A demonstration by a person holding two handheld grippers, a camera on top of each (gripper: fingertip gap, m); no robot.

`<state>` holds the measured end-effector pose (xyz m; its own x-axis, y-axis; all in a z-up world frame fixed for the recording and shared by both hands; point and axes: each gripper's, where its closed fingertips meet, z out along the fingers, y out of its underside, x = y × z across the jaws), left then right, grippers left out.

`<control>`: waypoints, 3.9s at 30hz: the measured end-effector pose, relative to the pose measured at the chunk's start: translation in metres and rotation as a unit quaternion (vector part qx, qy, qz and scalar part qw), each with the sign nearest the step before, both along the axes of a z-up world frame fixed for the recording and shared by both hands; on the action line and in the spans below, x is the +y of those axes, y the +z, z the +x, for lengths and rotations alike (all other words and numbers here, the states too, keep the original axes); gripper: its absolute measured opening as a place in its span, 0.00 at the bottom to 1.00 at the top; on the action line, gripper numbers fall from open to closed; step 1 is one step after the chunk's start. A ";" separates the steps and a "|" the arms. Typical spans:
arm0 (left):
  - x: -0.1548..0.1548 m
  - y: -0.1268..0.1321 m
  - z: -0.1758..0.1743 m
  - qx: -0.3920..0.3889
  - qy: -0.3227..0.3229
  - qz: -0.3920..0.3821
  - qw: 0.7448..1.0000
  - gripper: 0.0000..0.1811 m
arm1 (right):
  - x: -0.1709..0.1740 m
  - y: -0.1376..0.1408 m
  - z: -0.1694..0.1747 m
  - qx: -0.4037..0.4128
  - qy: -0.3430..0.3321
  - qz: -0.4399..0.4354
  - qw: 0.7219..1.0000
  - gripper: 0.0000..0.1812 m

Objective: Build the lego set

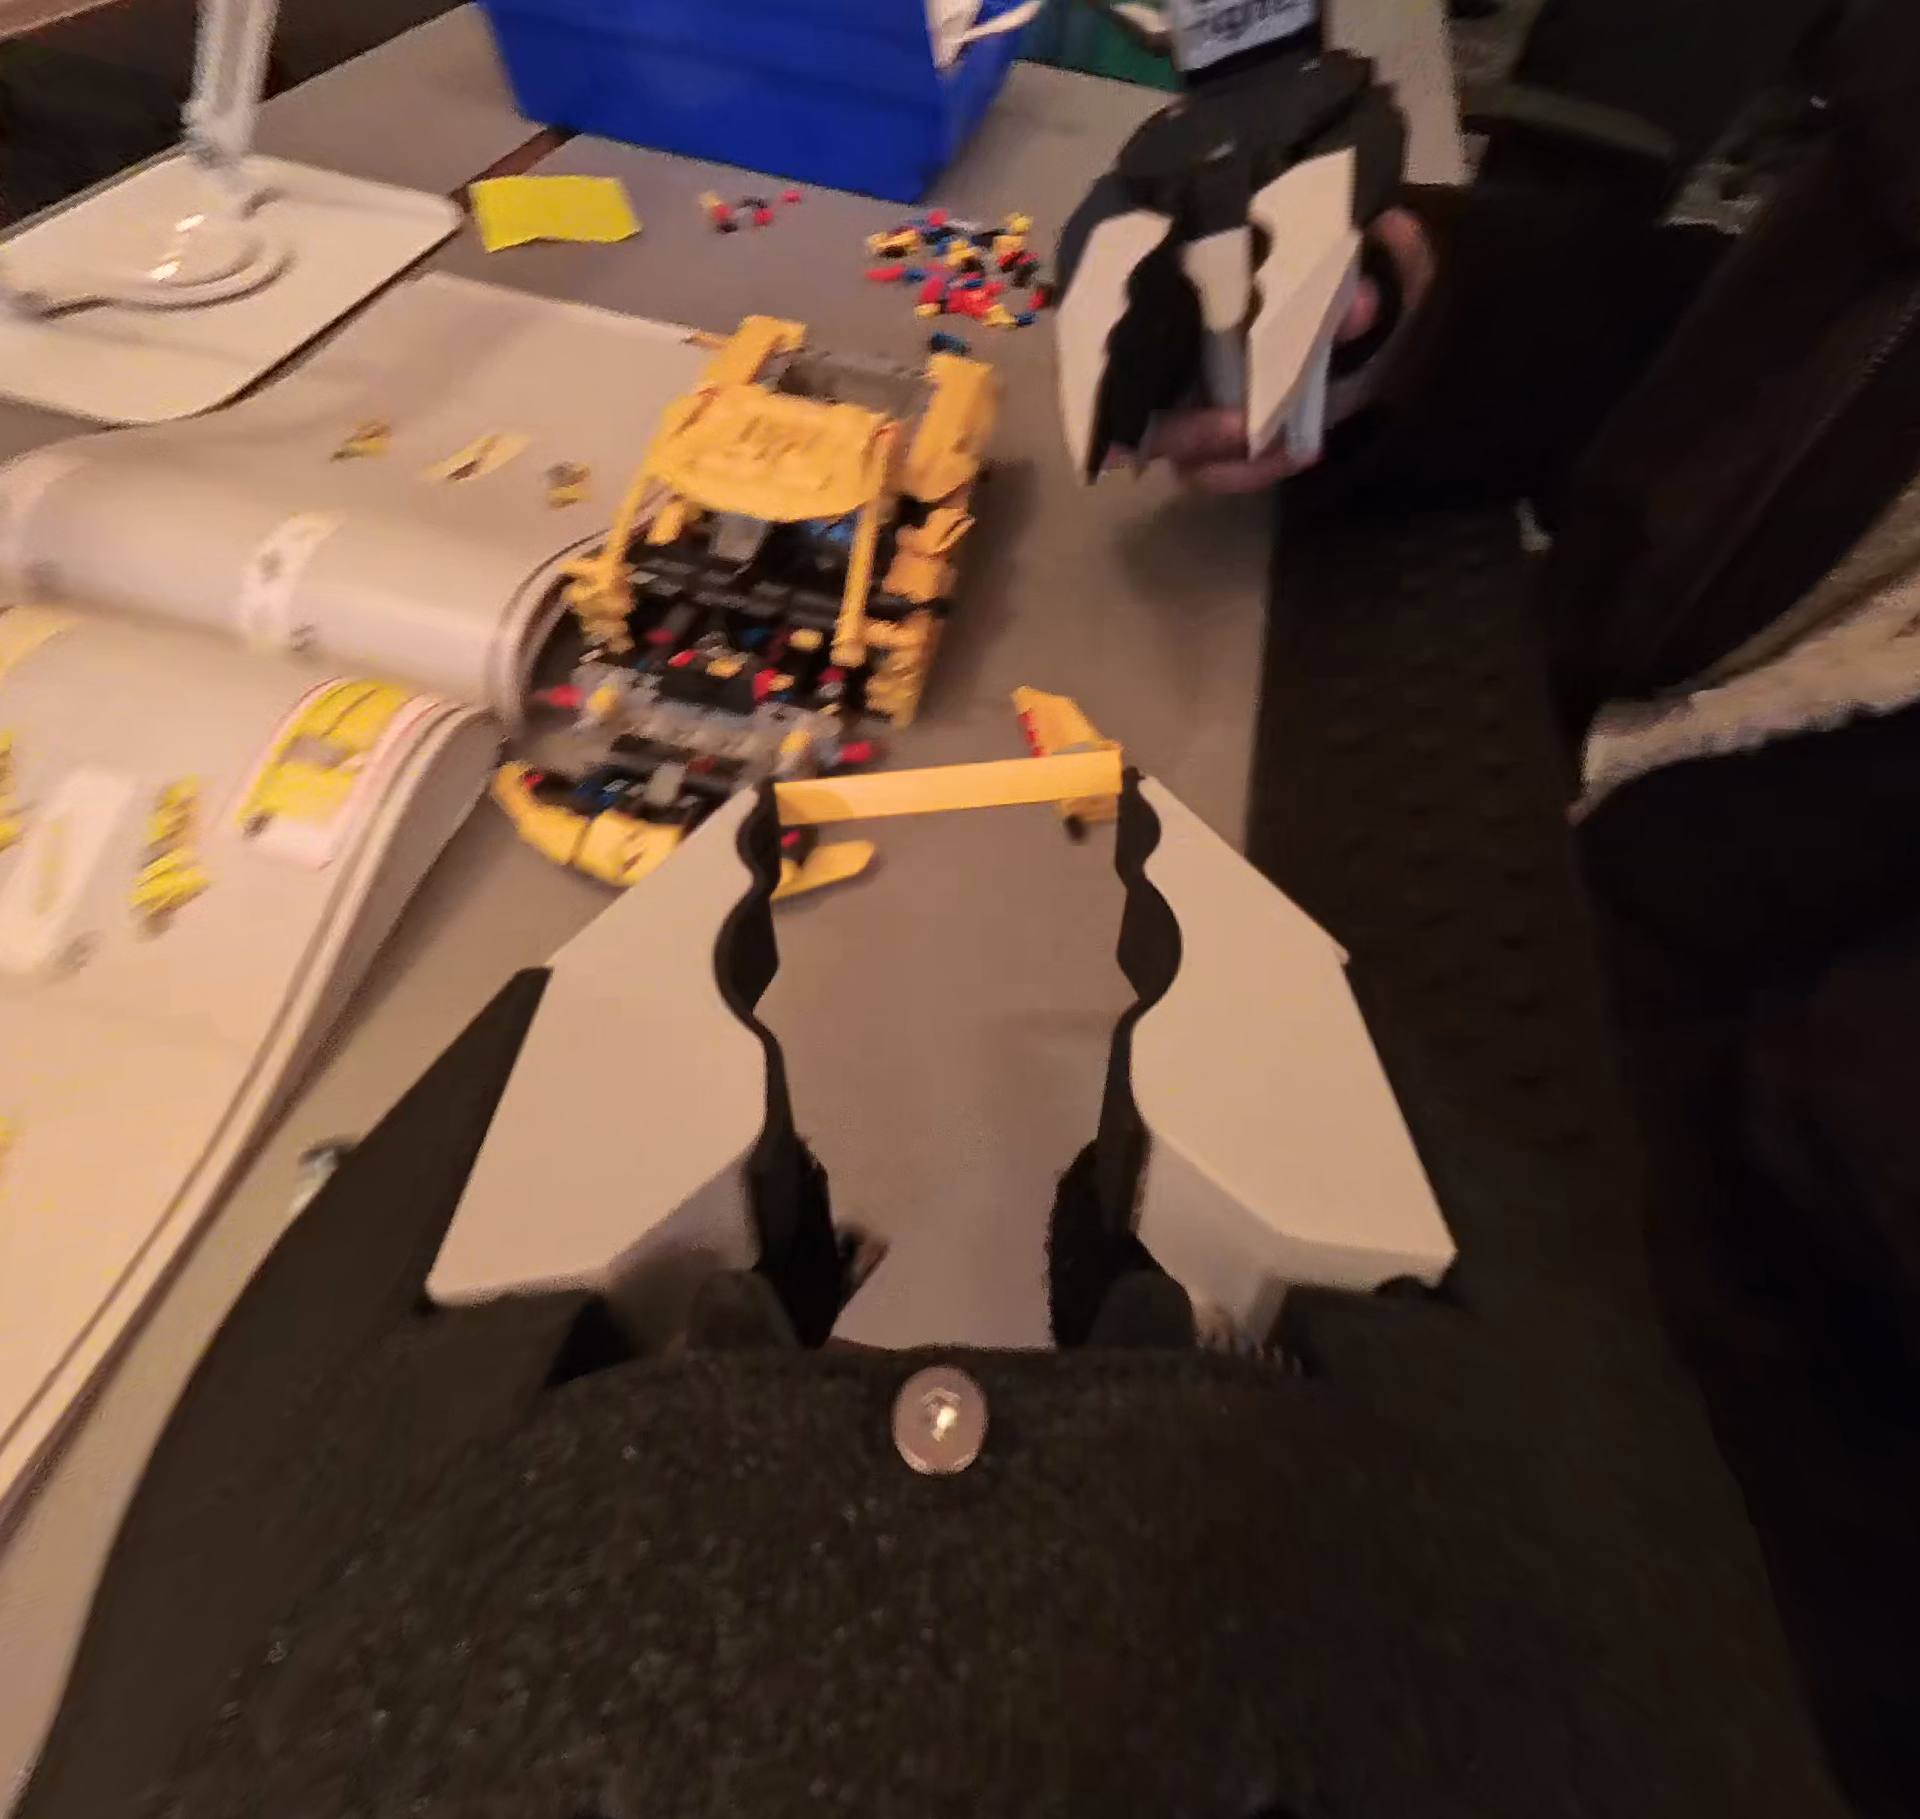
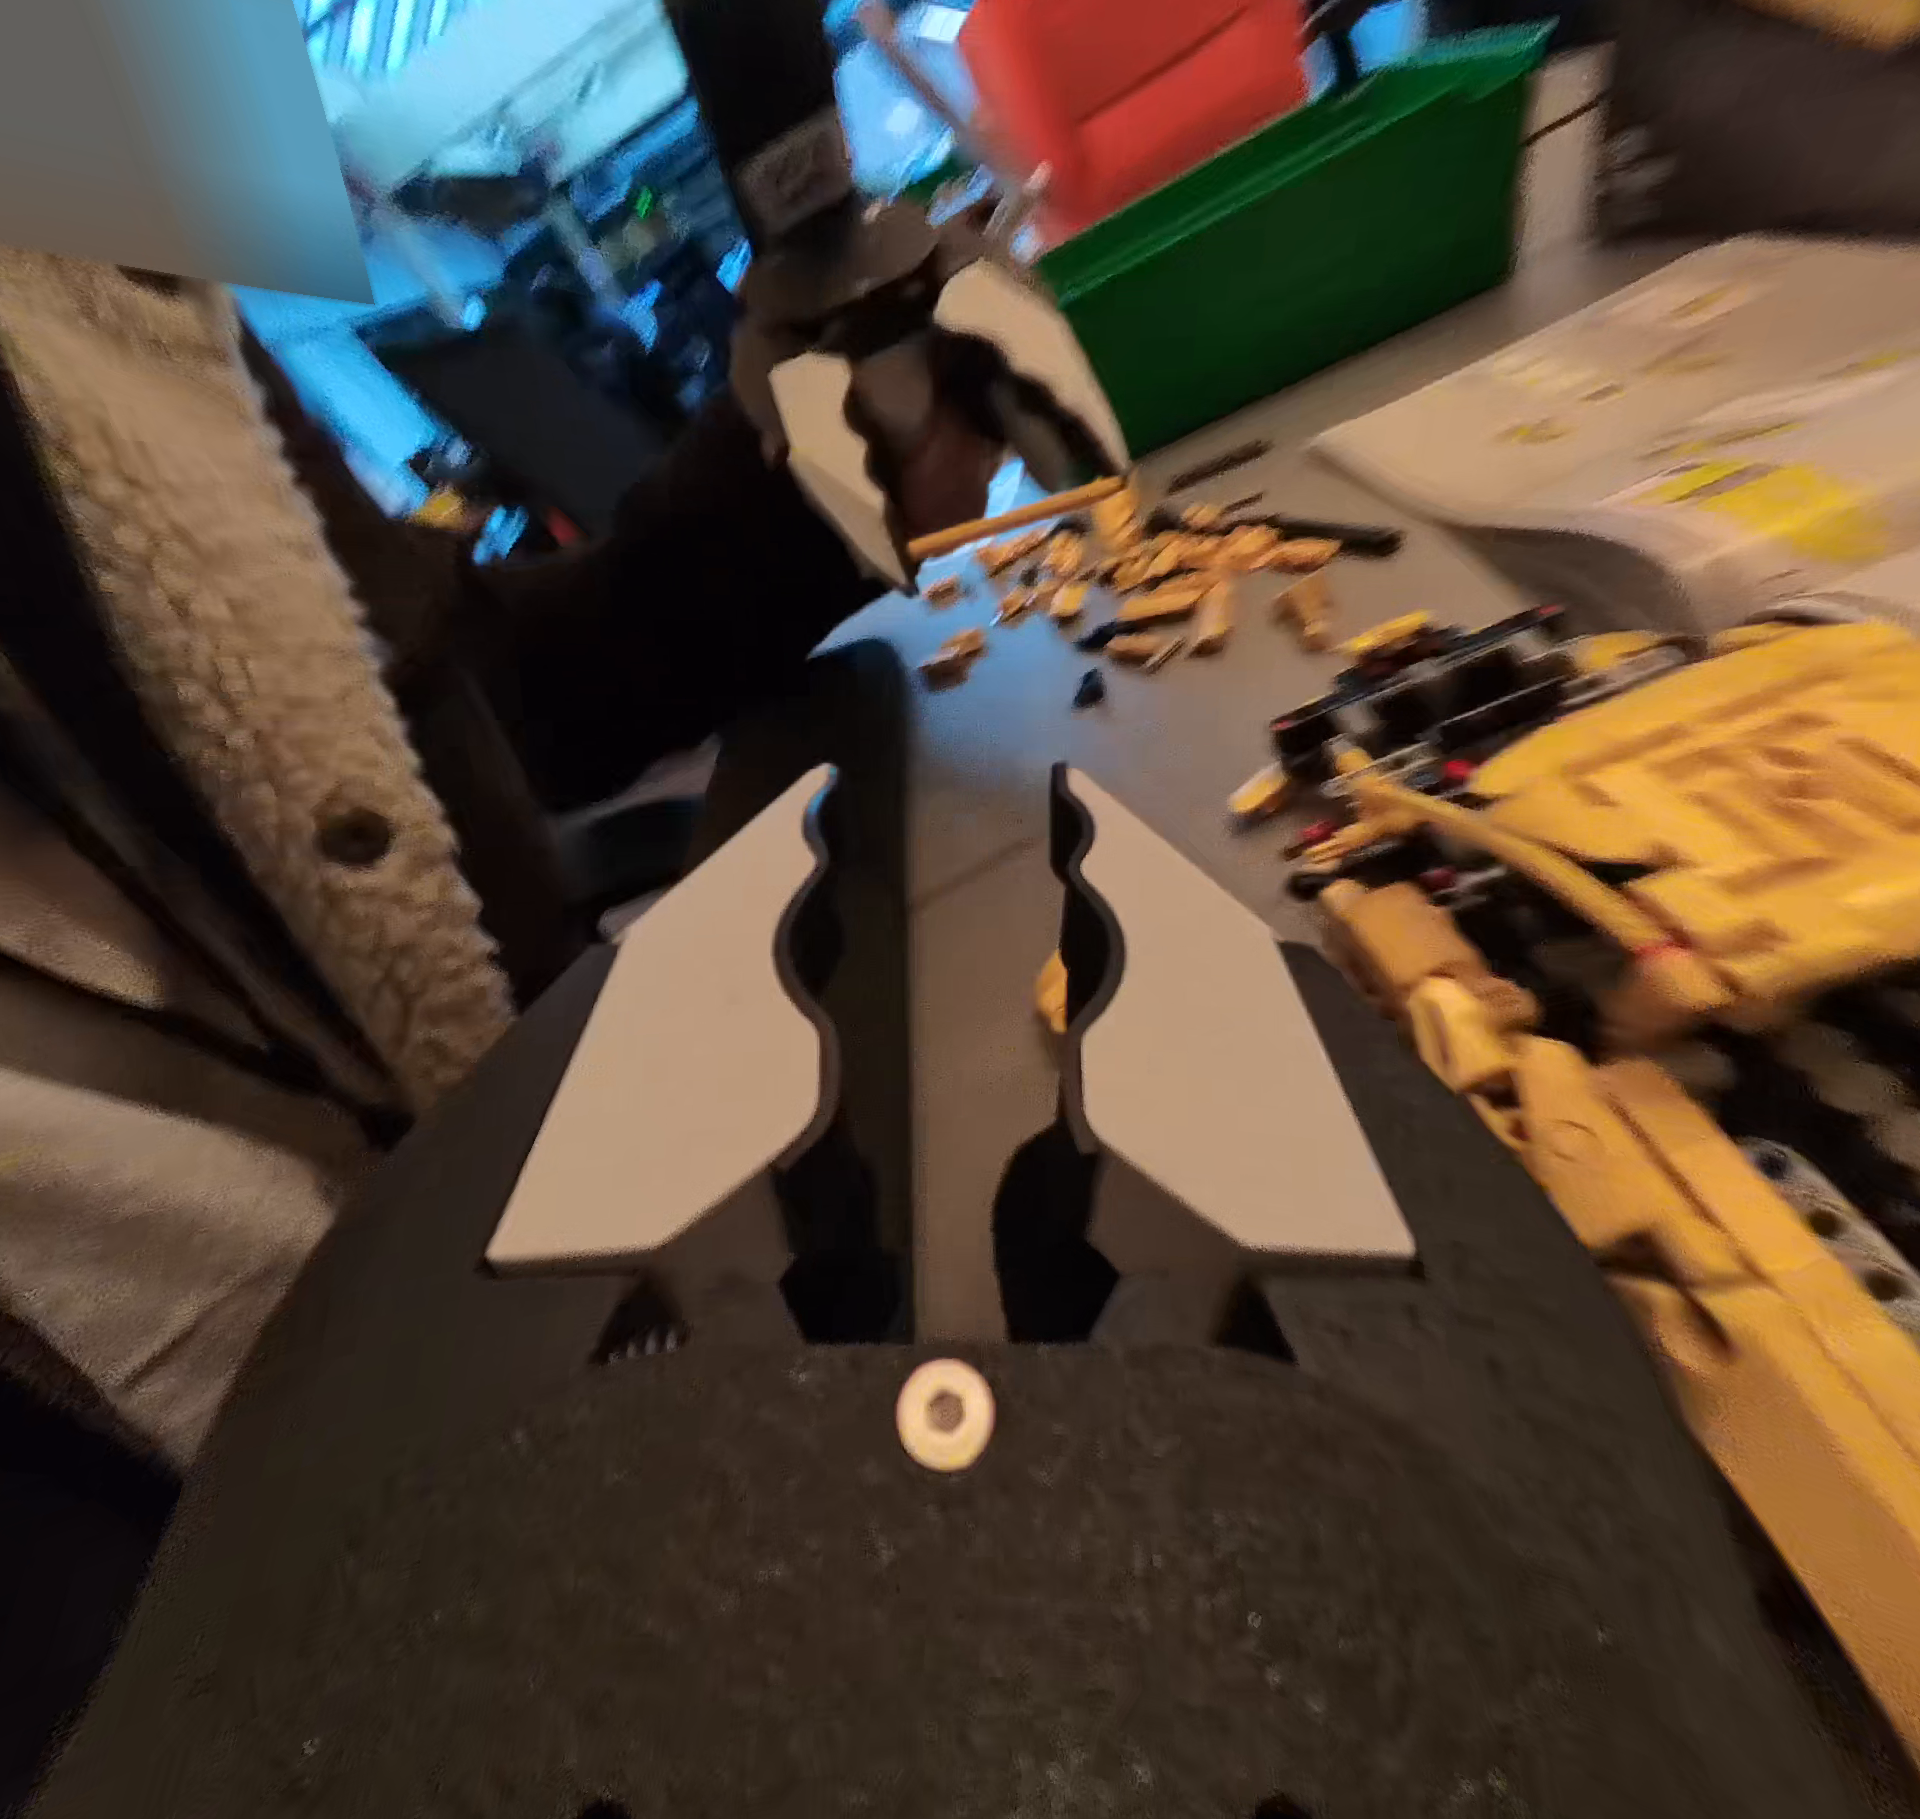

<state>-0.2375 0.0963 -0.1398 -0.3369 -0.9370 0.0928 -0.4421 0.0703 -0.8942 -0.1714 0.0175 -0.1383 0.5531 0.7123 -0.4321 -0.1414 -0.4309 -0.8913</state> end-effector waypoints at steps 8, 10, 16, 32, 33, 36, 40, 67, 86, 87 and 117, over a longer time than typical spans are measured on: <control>-0.066 -0.020 0.022 0.066 -0.141 -0.107 0.982 0.36 | -0.007 -0.032 -0.022 -0.212 0.037 0.123 0.969 0.24; -0.077 -0.038 0.023 0.099 -0.161 -0.085 0.978 0.36 | -0.009 -0.034 -0.022 -0.229 0.037 0.140 0.962 0.21; -0.103 -0.042 0.033 0.122 -0.204 -0.133 0.962 0.36 | -0.023 -0.034 -0.040 -0.246 0.076 0.181 0.949 0.14; -0.069 -0.069 0.046 0.107 -0.047 -0.022 0.993 0.34 | 0.002 -0.074 0.016 -0.398 -0.020 0.083 0.914 0.01; -0.072 -0.077 0.044 0.119 -0.041 0.009 0.992 0.34 | 0.005 -0.080 0.021 -0.412 -0.028 0.065 0.908 0.01; -0.074 -0.096 0.046 0.142 -0.011 0.080 0.987 0.33 | 0.011 -0.087 0.024 -0.426 -0.041 0.043 0.903 0.01; -0.083 -0.104 0.053 0.141 -0.004 0.089 0.986 0.18 | 0.008 -0.091 0.031 -0.408 -0.050 0.000 0.912 0.01; -0.077 -0.003 0.035 -0.034 -0.004 0.244 0.969 0.15 | 0.002 -0.002 0.000 0.164 0.036 -0.162 0.972 0.00; -0.034 0.029 0.087 -0.246 0.279 -0.348 0.861 0.14 | 0.035 0.022 0.029 0.335 -0.141 -0.078 0.928 0.00; -0.033 0.028 0.087 -0.247 0.276 -0.362 0.856 0.10 | 0.035 0.020 0.028 0.335 -0.142 -0.082 0.928 0.00; -0.027 -0.018 0.046 -0.073 0.207 -0.170 0.961 0.03 | -0.015 -0.095 0.024 -0.329 -0.002 -0.125 0.936 0.06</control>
